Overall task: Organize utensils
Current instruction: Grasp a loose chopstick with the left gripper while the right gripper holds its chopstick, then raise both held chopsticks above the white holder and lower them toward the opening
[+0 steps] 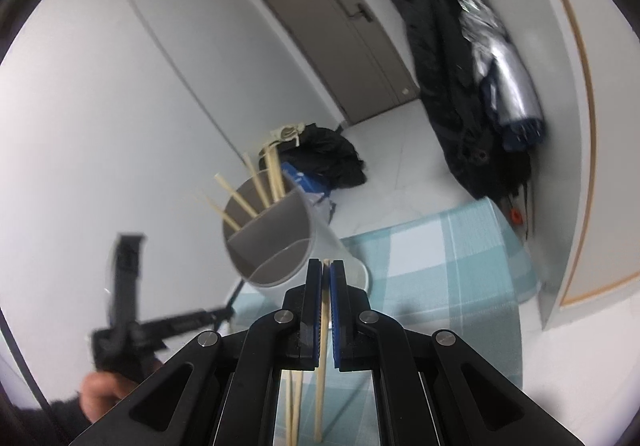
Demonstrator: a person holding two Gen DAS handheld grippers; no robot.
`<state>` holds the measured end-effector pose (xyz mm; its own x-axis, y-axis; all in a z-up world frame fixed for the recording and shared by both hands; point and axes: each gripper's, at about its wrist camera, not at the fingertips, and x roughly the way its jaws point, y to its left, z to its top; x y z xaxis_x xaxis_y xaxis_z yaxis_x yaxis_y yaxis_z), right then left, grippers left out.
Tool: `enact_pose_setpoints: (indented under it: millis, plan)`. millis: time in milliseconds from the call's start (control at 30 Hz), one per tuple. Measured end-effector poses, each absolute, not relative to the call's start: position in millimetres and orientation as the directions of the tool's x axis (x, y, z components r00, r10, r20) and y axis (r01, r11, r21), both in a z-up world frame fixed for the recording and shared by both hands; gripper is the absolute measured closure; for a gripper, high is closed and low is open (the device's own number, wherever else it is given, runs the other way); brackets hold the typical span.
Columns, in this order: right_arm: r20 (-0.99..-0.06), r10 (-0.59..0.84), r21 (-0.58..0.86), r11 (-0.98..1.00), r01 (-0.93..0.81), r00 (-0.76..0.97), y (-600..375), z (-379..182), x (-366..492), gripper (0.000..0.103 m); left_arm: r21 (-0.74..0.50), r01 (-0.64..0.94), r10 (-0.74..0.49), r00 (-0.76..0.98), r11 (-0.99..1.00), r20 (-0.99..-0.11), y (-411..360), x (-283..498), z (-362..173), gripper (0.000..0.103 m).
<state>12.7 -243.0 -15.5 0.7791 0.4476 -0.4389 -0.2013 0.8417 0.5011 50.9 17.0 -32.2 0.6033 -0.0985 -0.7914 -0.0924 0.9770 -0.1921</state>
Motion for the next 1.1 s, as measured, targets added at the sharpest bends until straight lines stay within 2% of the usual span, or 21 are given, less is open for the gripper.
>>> enact_pose_setpoints:
  millis: [233, 367, 733, 1100]
  plan:
    - [-0.441, 0.428, 0.407, 0.879, -0.249, 0.789, -213, 0, -8, 0.100, -0.241, 0.020, -0.180, 0.725, 0.970, -0.665, 20, 21, 2, 0.101]
    - [-0.453, 0.414, 0.379, 0.891, -0.250, 0.790, -201, 3, -15, 0.100, -0.240, 0.062, -0.204, 0.749, 0.969, -0.631, 21, 13, 8, 0.101]
    - [-0.450, 0.371, 0.315, 0.917, -0.245, 0.812, -185, 21, -21, 0.100, -0.258, 0.100, -0.243, 0.747, 0.961, -0.619, 26, 0, 18, 0.101]
    - [-0.434, 0.402, 0.306, 0.908, -0.288, 0.807, -170, 39, -17, 0.100, -0.278, 0.120, -0.273, 0.741, 0.953, -0.614, 24, 5, 42, 0.101]
